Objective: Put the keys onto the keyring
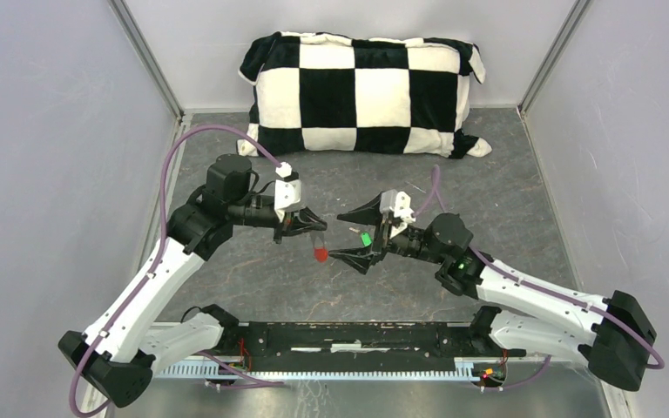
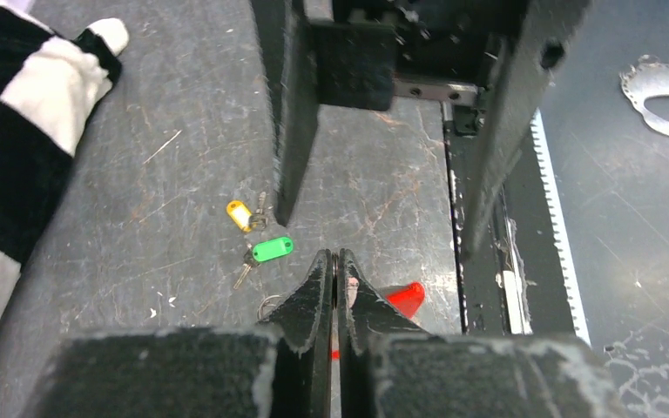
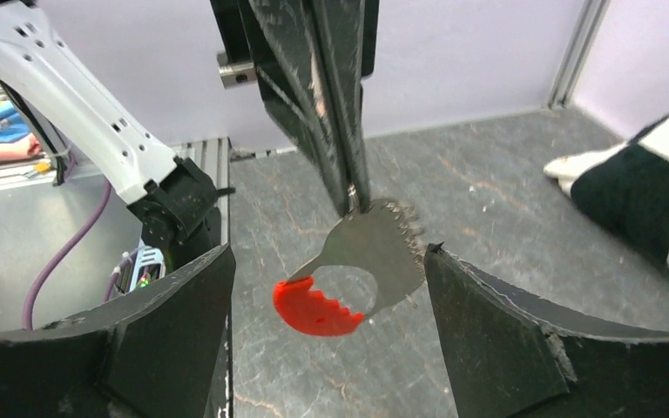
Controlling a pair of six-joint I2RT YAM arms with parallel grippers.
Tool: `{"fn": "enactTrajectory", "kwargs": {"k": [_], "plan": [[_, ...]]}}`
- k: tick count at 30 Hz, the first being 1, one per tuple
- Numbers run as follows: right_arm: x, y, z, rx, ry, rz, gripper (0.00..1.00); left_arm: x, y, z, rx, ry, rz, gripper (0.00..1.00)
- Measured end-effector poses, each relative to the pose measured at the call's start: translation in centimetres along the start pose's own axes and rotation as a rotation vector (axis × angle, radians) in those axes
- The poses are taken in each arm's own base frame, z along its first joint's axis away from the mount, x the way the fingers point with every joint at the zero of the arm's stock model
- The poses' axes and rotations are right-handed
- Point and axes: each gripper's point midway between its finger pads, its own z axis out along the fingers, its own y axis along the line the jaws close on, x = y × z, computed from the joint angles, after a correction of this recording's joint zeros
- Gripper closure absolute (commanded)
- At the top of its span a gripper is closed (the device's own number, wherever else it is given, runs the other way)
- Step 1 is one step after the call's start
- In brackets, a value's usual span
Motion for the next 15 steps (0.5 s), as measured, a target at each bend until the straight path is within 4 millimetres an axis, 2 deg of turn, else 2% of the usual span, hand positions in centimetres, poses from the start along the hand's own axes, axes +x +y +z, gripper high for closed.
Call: {"fn": "enactTrajectory", "kwargs": {"k": [4,10,15], "plan": [[2.1,-0.1,0.6,0.058,0.08,0.038,0.14,-0.1,1.2,0.2,-0.063,-0.006,-0.026,0.98],[4.4,-1.2,1.8,0.168,0.167,0.046,0.3,-0.2,2.4,0.2,-0.135,-0.01,-0.057,0.98],[4.6,-2.3,1.8,0.263,0.164,0.023,0.46,-0.8,2.4,-0.1,-0.151,-0.026,-0.068,0.98]]}}
